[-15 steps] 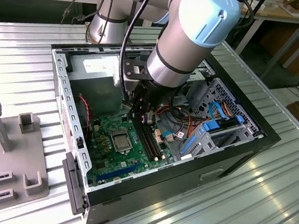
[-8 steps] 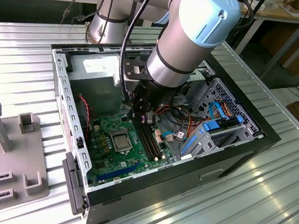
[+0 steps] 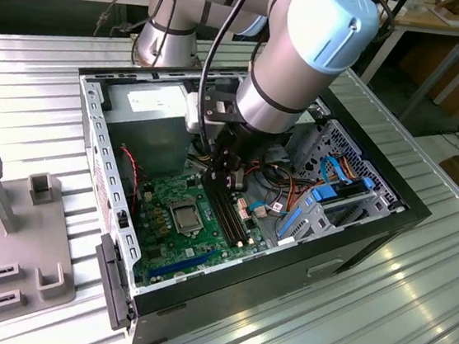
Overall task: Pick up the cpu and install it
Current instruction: 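Install the first cpu locking lever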
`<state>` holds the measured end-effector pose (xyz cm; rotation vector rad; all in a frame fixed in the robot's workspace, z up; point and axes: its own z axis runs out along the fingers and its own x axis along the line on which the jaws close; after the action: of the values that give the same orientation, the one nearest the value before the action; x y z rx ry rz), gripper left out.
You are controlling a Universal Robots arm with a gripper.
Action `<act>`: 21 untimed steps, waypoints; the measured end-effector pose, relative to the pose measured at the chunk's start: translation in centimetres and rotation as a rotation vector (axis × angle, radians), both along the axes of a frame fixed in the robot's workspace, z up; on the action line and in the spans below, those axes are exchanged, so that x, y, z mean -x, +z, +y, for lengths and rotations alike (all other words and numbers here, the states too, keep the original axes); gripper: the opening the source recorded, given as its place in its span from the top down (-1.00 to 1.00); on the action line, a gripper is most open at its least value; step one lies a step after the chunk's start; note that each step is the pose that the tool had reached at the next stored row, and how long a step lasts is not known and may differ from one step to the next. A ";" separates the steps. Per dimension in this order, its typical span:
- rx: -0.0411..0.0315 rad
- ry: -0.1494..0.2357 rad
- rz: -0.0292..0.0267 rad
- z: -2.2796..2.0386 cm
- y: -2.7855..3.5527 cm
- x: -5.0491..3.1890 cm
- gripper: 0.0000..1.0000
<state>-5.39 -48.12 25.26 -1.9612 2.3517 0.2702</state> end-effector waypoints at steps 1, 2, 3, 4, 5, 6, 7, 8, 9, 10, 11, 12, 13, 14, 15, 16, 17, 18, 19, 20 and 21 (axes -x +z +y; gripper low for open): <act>-0.0003 0.000 0.0001 0.08 -0.02 -0.36 0.79; -0.0009 0.000 0.0000 0.26 -0.04 -0.47 0.79; -0.0010 0.000 -0.0001 0.50 -0.05 -0.55 0.79; -0.0009 0.000 0.0000 0.67 -0.07 -0.56 0.79; -0.0011 0.000 0.0000 0.84 -0.11 -0.58 0.79; -0.0014 0.000 0.0000 0.96 -0.15 -0.57 0.79; -0.0021 0.000 0.0000 1.10 -0.22 -0.58 0.79; -0.0028 0.000 0.0000 1.21 -0.27 -0.58 0.79; -0.0034 0.000 0.0000 1.39 -0.32 -0.59 0.79; -0.0036 0.000 0.0000 1.59 -0.35 -0.61 0.79; -0.0035 0.000 0.0000 1.82 -0.38 -0.63 0.79; -0.0035 0.001 0.0000 2.18 -0.39 -0.64 0.79; -0.0036 0.001 0.0000 2.41 -0.42 -0.64 0.79; -0.0036 0.001 -0.0001 2.54 -0.45 -0.64 0.79; -0.0036 0.000 -0.0001 2.64 -0.49 -0.64 0.79; -0.0039 0.001 0.0000 2.78 -0.55 -0.63 0.79; -0.0045 0.000 0.0000 2.87 -0.60 -0.63 0.79; -0.0056 0.001 0.0000 2.95 -0.64 -0.62 0.79; -0.0064 0.001 0.0000 3.02 -0.68 -0.60 0.79; -0.0074 0.001 -0.0001 3.10 -0.73 -0.56 0.79; -0.0080 0.001 -0.0001 3.17 -0.77 -0.51 0.79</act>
<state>-4.88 -44.95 24.50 -1.9584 2.3463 0.2790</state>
